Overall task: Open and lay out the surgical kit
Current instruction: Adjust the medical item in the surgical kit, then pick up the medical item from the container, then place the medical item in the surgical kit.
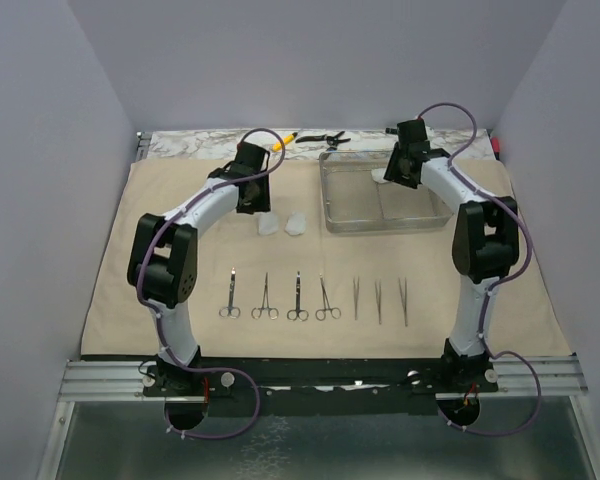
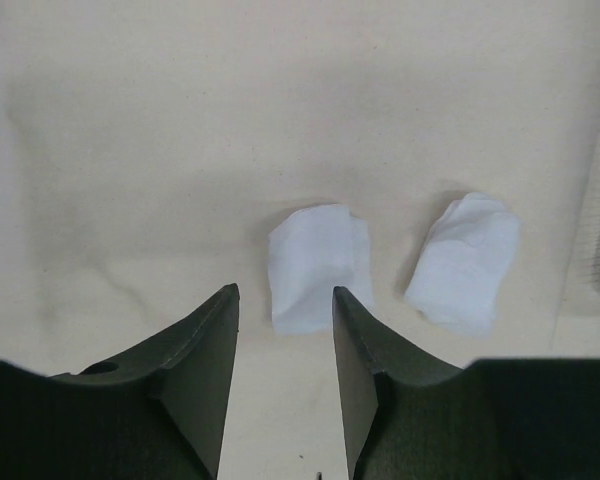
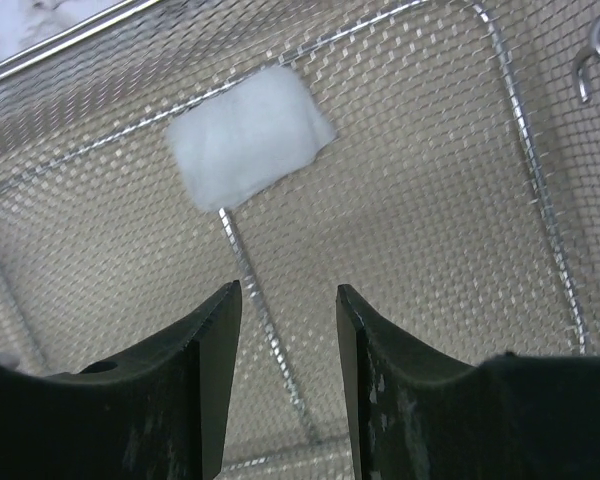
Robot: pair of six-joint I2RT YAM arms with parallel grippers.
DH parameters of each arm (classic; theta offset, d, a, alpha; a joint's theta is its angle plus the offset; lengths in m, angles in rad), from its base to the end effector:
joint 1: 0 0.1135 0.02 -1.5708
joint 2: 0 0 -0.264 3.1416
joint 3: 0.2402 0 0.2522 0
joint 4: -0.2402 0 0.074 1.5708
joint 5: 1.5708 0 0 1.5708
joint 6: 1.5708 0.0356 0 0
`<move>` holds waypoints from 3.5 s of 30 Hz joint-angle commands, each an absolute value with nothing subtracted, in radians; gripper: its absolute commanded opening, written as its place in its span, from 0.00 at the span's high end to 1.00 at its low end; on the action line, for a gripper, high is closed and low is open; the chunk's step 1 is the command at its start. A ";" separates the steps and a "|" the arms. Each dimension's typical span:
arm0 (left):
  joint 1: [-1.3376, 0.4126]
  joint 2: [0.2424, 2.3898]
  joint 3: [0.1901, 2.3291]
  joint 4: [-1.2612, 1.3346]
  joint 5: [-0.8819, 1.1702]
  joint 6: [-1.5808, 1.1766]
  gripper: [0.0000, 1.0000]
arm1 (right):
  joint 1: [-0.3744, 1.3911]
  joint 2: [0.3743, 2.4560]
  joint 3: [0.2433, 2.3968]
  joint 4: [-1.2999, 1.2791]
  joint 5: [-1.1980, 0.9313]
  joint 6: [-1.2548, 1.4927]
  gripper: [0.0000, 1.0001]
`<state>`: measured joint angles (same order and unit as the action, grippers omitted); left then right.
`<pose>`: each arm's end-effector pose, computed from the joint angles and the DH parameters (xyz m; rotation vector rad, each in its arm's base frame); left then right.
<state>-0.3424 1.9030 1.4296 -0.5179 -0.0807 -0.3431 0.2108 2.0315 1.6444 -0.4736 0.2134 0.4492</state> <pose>0.3885 -0.1354 0.2132 -0.0318 2.5650 -0.1595 0.4492 0.0884 0.2306 0.3807 2.3757 0.0452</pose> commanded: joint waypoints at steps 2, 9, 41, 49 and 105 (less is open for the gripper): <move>-0.347 1.768 1.415 -0.493 -0.103 -0.340 0.56 | 0.190 2.140 1.723 -0.392 0.266 0.402 0.53; -0.347 1.616 1.284 -0.402 -0.102 -0.343 0.57 | 0.168 2.245 1.794 -0.341 0.329 0.335 0.57; -0.347 1.516 1.187 -0.340 -0.126 -0.351 0.61 | 0.101 2.275 1.793 -0.316 0.028 0.364 0.93; -0.346 1.408 1.172 -0.353 -0.173 -0.353 0.61 | 0.101 2.112 1.760 -0.288 0.008 0.384 0.99; -0.346 0.910 1.111 -0.505 -0.314 -0.278 0.43 | 0.758 2.590 2.253 -0.290 -0.627 -0.031 0.98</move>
